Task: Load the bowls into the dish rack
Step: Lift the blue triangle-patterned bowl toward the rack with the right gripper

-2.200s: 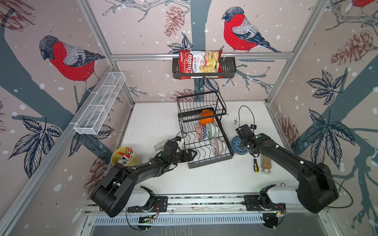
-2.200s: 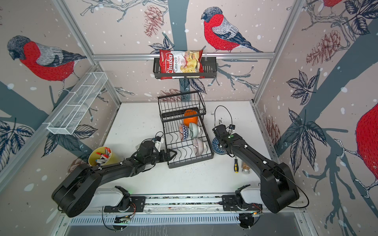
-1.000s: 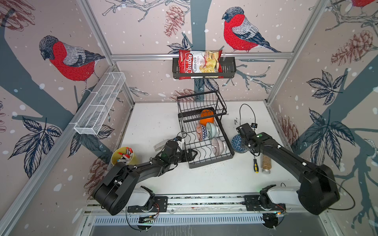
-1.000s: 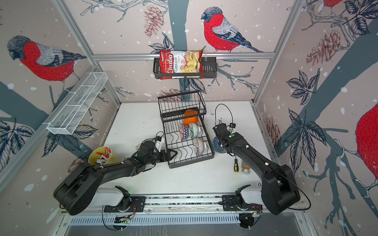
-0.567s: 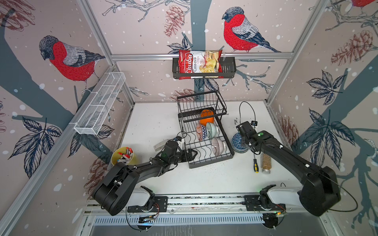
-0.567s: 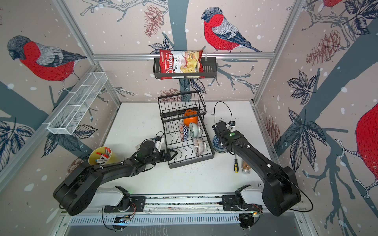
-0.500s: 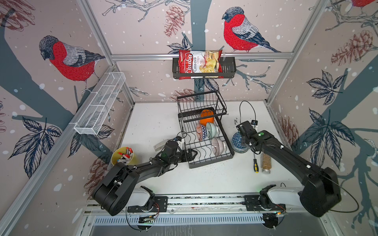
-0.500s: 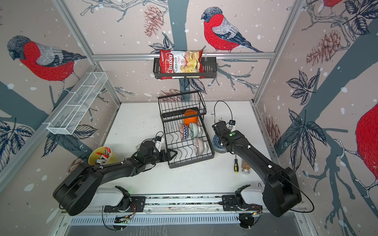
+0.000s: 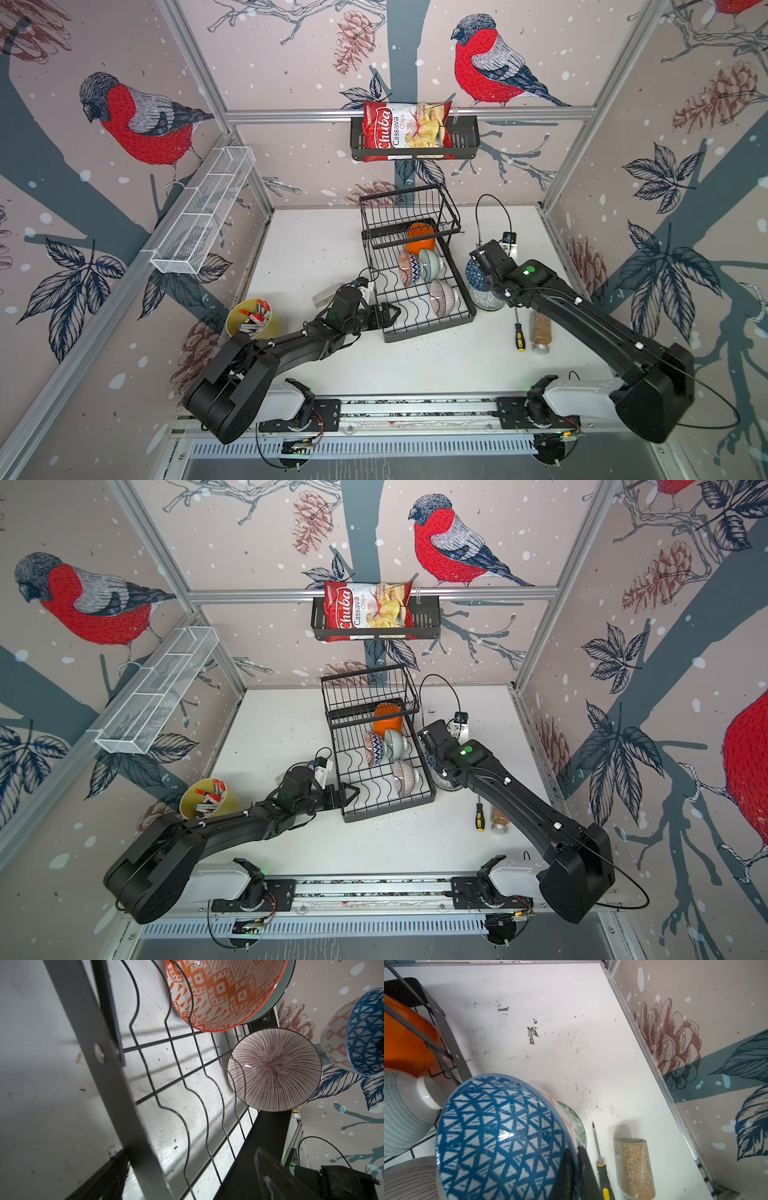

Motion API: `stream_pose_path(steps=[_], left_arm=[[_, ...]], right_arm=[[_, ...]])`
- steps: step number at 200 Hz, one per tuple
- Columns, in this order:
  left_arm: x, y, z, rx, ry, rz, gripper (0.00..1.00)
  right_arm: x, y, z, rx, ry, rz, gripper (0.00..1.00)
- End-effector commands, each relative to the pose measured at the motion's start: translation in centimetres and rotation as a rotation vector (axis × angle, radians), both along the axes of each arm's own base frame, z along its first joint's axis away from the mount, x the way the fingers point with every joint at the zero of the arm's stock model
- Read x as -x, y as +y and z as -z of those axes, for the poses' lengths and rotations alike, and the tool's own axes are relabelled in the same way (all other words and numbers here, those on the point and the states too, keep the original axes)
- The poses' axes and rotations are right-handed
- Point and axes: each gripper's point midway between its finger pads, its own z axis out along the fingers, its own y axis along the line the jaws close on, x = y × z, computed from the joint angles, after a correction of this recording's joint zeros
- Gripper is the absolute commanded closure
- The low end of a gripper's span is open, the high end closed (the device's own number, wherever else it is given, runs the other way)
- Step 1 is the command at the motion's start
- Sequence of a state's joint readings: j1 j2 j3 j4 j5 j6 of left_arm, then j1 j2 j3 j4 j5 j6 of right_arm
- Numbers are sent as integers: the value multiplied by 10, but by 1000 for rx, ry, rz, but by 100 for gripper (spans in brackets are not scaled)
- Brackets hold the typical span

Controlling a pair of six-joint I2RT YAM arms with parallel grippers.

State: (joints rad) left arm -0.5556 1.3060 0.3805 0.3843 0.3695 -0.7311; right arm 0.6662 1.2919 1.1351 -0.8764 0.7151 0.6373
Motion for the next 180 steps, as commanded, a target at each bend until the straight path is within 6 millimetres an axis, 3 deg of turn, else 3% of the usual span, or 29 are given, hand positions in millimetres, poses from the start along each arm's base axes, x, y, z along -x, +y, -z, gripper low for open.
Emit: stream_pose_path(steps=[1,98,180], left_arm=[[-9,-7,-24,40,-108,20,6],[-14,11,-34,-10,-161,-66,6],[-15,47,-43,-17,-227,-195,6]], right_arm=[[0,1,-16,45,-56,24,100],[6,72,-34,102,-113,-150,100],[19,127,-17,321,-105,-243,100]])
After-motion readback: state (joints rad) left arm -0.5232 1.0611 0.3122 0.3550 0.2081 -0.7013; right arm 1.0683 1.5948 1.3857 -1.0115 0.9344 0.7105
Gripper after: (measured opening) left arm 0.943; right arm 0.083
